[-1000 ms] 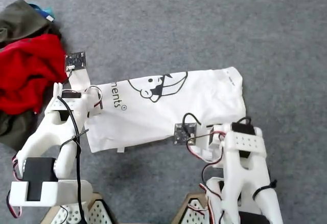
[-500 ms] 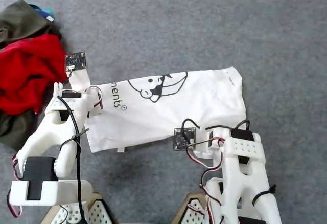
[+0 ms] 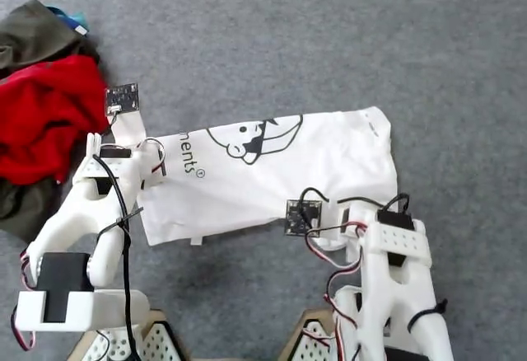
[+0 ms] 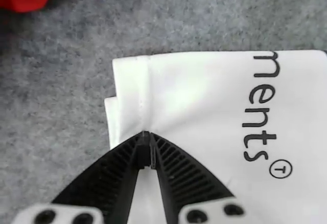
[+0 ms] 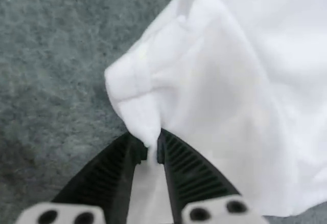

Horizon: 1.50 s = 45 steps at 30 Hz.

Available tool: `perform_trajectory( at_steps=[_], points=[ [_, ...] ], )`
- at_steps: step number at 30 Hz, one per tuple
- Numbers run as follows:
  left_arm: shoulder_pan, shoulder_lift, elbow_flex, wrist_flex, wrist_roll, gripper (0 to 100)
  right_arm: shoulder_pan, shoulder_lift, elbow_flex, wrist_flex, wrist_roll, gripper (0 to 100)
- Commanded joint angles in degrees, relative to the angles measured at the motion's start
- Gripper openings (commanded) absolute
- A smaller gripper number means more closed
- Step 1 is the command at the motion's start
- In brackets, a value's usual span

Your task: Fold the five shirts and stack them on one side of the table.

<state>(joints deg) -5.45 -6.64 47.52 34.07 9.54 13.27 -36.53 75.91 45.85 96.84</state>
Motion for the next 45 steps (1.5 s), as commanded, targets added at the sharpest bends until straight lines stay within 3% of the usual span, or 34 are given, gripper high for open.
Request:
perform_trajectory(
  at_steps=[1, 14, 28, 38, 45],
  points=[
    [-0.31, -0.18, -2.59, 0.35, 0.44, 3, 0.00, 0.31, -5.49, 1.14, 0.53, 1.5],
    [-0.22, -0.18, -2.59, 0.35, 0.44, 3, -9.67, 0.31, -19.91, 4.40, 0.44, 1.5],
    [-0.22, -0.18, -2.59, 0.35, 0.44, 3, -14.42, 0.31, -13.14, -17.67, -0.62, 1.5],
    [-0.13, -0.18, -2.59, 0.35, 0.44, 3, -15.30, 0.31, -11.03, -18.90, -1.41, 2.5],
    [-0.13, -0.18, -2.59, 0.35, 0.44, 3, -15.30, 8.22, -13.93, -26.73, -15.30, 27.2]
  ],
)
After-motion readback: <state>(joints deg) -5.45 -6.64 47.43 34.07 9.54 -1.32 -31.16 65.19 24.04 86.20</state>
